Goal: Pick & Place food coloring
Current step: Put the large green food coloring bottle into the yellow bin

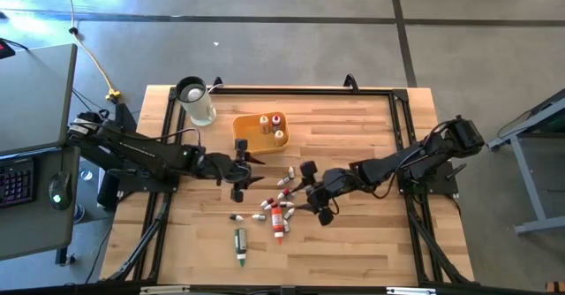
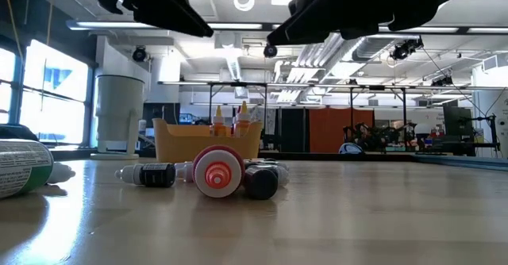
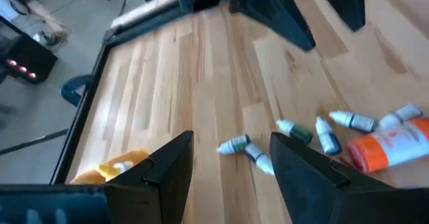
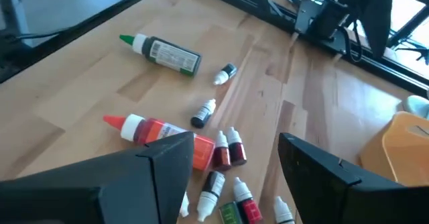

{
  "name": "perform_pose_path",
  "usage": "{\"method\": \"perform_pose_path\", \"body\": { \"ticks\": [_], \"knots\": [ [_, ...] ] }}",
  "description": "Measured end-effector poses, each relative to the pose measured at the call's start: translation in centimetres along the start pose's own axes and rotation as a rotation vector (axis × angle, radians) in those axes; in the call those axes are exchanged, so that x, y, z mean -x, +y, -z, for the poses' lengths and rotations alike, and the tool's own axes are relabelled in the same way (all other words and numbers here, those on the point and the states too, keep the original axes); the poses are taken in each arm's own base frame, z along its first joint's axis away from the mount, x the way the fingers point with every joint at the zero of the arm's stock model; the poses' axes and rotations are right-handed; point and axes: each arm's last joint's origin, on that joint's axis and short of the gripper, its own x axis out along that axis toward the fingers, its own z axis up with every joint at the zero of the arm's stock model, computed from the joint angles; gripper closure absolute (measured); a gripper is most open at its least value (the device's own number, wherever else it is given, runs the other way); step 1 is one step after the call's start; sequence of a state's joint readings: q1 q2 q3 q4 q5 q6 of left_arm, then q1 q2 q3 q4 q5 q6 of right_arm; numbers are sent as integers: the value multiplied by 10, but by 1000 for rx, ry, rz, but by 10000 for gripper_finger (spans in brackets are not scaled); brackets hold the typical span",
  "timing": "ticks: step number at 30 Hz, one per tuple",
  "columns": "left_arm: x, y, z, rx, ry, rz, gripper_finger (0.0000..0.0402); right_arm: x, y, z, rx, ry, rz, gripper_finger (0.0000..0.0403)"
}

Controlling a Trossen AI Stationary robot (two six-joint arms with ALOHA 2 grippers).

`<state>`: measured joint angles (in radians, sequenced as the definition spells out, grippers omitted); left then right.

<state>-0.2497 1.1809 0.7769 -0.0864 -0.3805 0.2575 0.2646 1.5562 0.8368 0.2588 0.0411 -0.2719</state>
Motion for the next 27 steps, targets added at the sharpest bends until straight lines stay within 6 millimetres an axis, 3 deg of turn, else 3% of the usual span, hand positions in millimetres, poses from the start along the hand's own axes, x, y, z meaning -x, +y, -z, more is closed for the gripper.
{"method": "perform_pose_path", "body": {
  "ticks": [27],
  "knots": [
    [0, 0, 2, -6, 19, 4, 208, 0, -1, 0, -10, 3, 15, 190]
  ]
}}
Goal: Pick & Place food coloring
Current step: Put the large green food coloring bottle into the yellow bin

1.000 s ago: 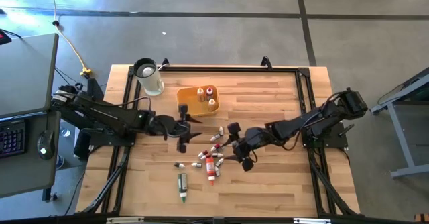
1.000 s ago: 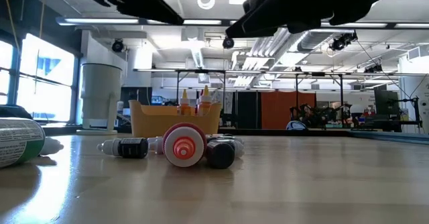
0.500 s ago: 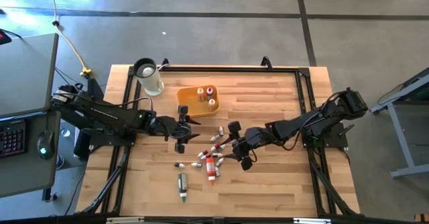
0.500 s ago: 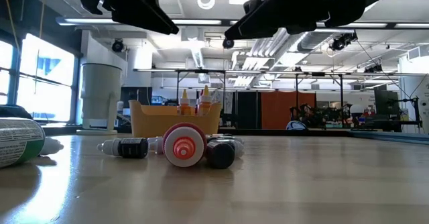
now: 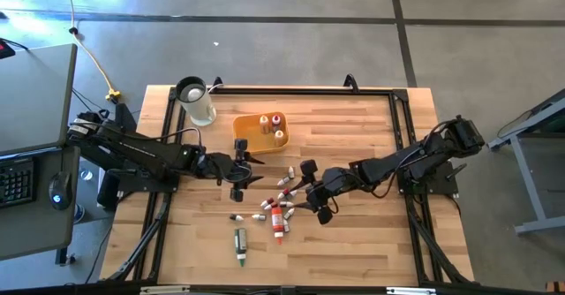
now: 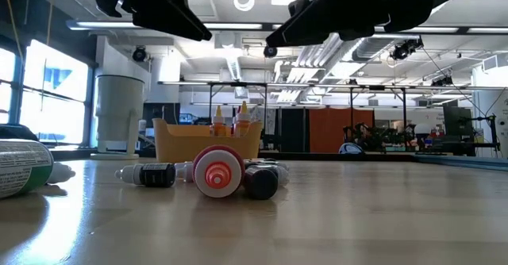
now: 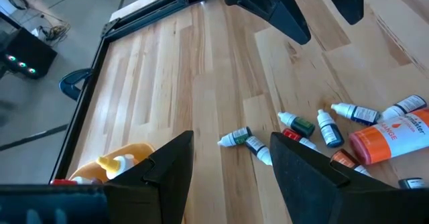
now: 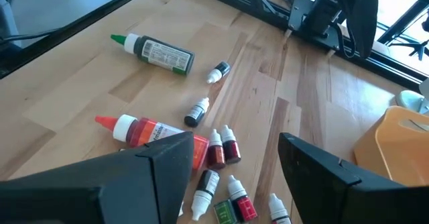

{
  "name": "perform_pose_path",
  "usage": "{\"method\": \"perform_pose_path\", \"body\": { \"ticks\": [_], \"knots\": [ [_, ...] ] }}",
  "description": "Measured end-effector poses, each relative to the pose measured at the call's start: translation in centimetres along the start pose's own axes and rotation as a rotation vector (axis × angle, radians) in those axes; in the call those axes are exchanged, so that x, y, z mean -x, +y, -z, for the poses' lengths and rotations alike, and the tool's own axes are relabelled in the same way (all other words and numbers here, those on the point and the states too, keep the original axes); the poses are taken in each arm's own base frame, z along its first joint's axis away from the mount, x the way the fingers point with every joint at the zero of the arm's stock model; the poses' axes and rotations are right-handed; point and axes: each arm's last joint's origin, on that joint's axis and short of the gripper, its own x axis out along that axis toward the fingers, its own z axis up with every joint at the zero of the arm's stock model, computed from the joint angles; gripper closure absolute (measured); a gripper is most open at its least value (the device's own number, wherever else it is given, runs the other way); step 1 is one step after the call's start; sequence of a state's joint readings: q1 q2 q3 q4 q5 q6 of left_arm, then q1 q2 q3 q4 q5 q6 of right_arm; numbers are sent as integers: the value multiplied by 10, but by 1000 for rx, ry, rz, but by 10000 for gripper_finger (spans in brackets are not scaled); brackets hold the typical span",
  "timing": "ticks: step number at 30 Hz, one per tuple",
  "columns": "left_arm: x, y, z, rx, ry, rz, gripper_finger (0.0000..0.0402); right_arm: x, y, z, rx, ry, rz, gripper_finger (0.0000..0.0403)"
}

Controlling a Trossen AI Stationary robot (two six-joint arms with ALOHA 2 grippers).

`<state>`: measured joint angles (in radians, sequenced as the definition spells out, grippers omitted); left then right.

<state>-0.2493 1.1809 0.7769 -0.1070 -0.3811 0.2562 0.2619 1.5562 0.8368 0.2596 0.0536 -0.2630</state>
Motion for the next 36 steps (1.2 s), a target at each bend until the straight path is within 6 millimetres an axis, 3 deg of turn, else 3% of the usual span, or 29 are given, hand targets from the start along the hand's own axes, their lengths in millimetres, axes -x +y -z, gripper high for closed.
{"method": "perform_pose_path", "body": {
  "ticks": [36],
  "knots": [
    [0, 0, 0, 0, 0, -1, 208, 0, -1, -5, -109, -58, 12, 190]
  ]
}}
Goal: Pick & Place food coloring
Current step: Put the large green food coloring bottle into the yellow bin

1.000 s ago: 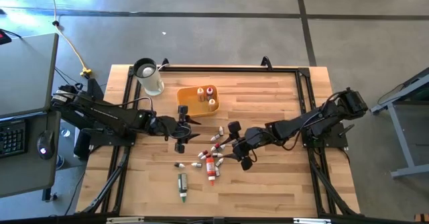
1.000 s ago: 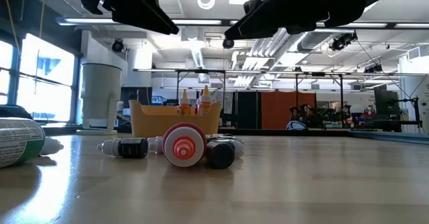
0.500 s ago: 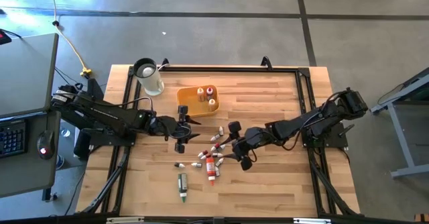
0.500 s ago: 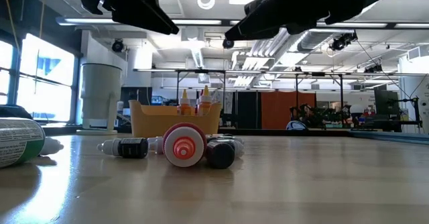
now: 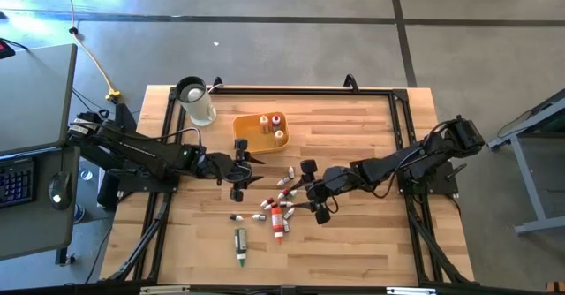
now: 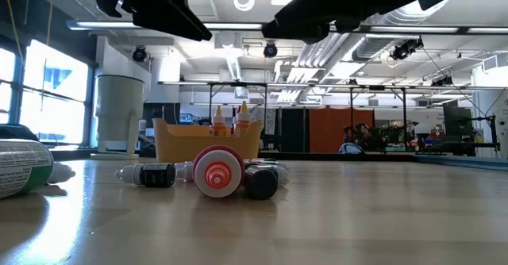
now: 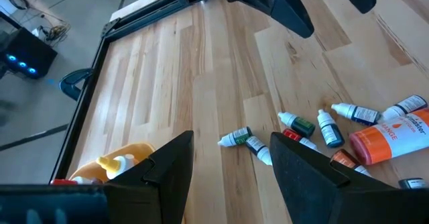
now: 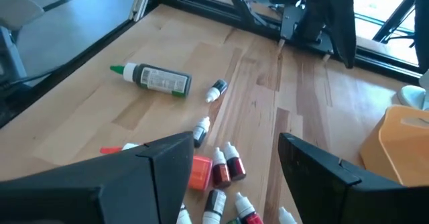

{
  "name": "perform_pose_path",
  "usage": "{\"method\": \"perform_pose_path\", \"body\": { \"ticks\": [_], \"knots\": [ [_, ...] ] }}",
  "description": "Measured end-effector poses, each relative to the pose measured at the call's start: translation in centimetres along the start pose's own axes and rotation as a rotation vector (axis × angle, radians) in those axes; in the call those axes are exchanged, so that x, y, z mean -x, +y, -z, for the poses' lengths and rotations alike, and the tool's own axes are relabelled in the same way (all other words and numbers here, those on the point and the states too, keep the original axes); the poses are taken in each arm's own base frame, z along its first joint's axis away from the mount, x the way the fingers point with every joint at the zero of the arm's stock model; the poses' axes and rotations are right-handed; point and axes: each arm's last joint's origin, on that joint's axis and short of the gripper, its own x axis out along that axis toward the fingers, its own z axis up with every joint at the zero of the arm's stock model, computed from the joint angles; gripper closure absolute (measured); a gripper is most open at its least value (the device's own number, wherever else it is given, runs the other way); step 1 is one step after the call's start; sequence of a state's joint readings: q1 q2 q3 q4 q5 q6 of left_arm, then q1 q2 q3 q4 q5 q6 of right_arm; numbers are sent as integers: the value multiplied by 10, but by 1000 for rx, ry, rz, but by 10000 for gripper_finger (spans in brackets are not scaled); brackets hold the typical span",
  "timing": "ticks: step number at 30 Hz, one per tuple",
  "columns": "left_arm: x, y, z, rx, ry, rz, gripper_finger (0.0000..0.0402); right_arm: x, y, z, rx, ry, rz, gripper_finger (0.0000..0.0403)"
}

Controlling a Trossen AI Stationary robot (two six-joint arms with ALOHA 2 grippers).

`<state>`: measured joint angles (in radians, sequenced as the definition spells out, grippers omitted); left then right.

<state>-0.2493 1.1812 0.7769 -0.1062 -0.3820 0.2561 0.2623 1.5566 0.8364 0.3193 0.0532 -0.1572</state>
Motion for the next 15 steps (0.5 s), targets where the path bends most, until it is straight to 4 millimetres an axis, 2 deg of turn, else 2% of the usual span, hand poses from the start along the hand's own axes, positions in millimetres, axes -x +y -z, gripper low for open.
{"method": "perform_pose_path", "body": {
  "ticks": [8, 15],
  "knots": [
    [0, 0, 0, 0, 0, 0, 208, 0, 0, -1, -1, -8, 1, 190],
    [0, 0, 0, 0, 0, 0, 208, 0, -1, -8, -5, -82, 13, 190]
  ]
}}
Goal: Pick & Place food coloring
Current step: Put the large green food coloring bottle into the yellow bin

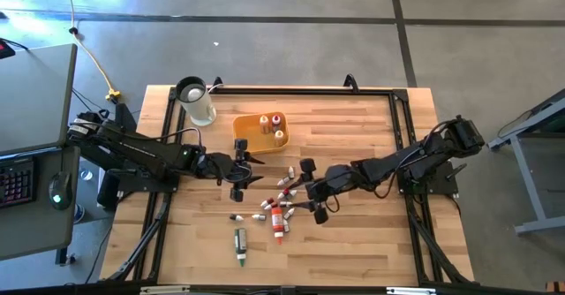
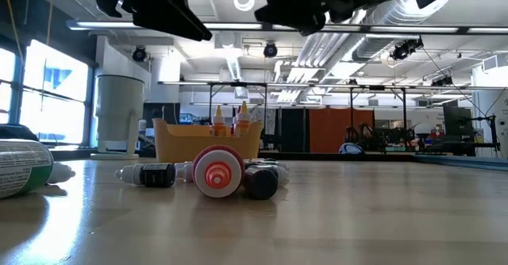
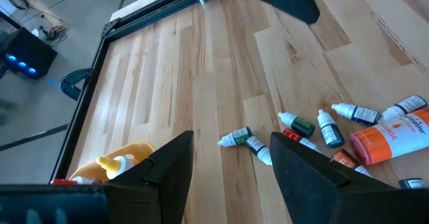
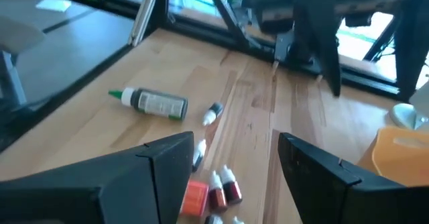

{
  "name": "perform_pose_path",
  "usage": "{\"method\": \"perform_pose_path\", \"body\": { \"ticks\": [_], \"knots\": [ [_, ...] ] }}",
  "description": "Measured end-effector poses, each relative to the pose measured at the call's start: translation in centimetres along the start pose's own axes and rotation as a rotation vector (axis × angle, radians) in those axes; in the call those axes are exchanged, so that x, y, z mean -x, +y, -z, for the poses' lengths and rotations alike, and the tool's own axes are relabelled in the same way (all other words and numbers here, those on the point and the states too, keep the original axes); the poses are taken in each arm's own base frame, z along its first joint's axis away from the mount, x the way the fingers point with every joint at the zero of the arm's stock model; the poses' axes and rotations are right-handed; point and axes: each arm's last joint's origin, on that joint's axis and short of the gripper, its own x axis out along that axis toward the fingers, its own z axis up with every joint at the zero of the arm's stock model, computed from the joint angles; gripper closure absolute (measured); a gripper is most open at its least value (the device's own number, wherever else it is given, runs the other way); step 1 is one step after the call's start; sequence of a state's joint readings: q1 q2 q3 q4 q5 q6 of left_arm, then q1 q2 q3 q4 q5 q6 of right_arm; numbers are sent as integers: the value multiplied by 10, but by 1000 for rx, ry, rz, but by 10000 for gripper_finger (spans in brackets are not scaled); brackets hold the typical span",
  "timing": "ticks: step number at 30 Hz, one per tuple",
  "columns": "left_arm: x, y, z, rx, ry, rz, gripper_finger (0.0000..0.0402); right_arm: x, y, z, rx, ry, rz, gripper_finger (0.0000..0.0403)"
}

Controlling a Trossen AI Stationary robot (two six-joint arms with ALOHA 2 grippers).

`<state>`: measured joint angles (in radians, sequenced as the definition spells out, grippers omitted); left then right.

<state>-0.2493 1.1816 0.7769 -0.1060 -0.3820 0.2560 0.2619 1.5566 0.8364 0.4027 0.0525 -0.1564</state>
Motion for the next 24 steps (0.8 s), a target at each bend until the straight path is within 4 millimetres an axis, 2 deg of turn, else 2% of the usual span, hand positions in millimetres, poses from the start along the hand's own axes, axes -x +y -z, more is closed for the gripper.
{"method": "perform_pose_path", "body": {
  "ticks": [12, 17, 24],
  "knots": [
    [0, 0, -1, 6, -12, 11, 208, 0, 1, -1, -27, -18, -29, 190],
    [-1, -1, -2, 83, -26, 32, 208, 0, 1, -1, -27, -18, -29, 190],
    [-8, -2, -2, 123, -16, -30, 208, 0, 1, -2, -26, -19, -29, 190]
  ]
}}
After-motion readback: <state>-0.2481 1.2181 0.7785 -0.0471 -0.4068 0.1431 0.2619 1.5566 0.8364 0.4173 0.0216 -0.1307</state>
